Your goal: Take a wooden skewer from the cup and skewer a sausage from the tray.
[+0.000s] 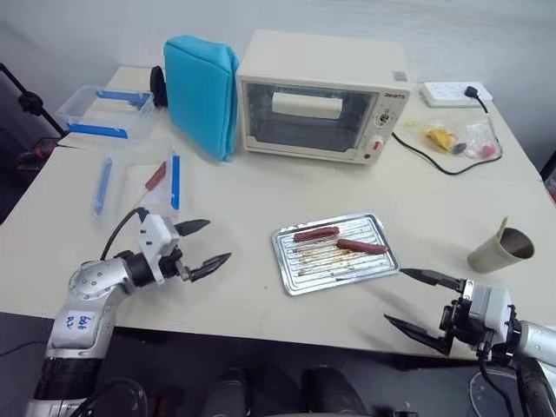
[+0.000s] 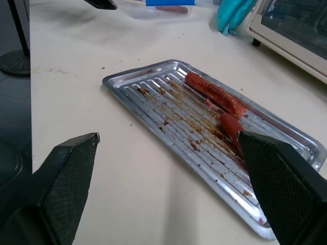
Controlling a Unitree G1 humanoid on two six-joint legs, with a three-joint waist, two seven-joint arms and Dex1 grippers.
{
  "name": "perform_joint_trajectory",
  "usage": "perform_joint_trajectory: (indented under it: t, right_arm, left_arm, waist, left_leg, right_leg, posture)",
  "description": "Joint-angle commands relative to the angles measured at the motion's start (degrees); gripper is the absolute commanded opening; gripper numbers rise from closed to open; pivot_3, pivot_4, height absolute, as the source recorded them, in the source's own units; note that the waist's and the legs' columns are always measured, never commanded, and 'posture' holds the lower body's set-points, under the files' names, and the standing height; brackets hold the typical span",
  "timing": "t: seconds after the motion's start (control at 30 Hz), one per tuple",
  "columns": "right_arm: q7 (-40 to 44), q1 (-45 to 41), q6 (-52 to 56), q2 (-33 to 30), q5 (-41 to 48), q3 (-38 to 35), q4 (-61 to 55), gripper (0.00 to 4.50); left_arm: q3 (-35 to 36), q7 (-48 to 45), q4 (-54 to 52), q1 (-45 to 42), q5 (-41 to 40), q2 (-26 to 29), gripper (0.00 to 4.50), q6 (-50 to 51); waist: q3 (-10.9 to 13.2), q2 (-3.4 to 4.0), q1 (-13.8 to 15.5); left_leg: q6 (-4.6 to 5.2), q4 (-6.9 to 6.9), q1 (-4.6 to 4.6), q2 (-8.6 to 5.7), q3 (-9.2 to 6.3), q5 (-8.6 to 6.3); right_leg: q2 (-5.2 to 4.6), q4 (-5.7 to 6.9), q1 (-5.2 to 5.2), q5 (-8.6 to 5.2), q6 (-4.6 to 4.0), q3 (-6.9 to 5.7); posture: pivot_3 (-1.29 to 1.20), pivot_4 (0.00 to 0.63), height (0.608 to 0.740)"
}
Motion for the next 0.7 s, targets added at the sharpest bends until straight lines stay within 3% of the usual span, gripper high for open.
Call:
perform_joint_trajectory:
  t: [0.03, 0.3, 0.7]
  right_arm:
    - [-0.53, 0.13, 0.68, -0.63, 1.31, -1.55, -1.98, 4.5]
    - [-3.05, -1.18, 2.84, -1.24, 2.27, -5.55, -1.53, 4.5]
    - [-6.41, 10.98, 0.11, -0.84, 3.66, -31.74, 7.5, 4.5]
  left_arm:
    - [1.84, 0.88, -2.61, 0.46, -0.72, 0.27, 4.49, -0.83]
    - [4.45, -2.11, -3.78, 1.17, -9.31, -0.87, 4.49, 3.0]
    - [1.02, -11.33, -5.86, 3.26, -10.22, 1.68, 4.49, 2.87]
  waist:
    - [0.0, 0.0, 0.01]
    - [0.0, 0.0, -0.27]
    - [0.0, 0.0, 0.13]
  left_leg:
    - [0.0, 0.0, 0.0, 0.0, 0.0, 0.0]
    - [-0.01, -0.01, 0.0, 0.01, 0.0, 0.0]
    - [0.09, -0.05, -0.03, -0.02, 0.03, -0.05]
  right_leg:
    - [0.0, 0.0, 0.0, 0.0, 0.0, 0.0]
    - [0.02, 0.03, -0.01, 0.0, 0.0, 0.0]
    - [0.01, -0.17, 0.05, 0.0, 0.0, 0.02]
  posture:
    - [0.0, 0.15, 0.74]
    - [0.0, 0.15, 0.74]
    - [0.0, 0.15, 0.74]
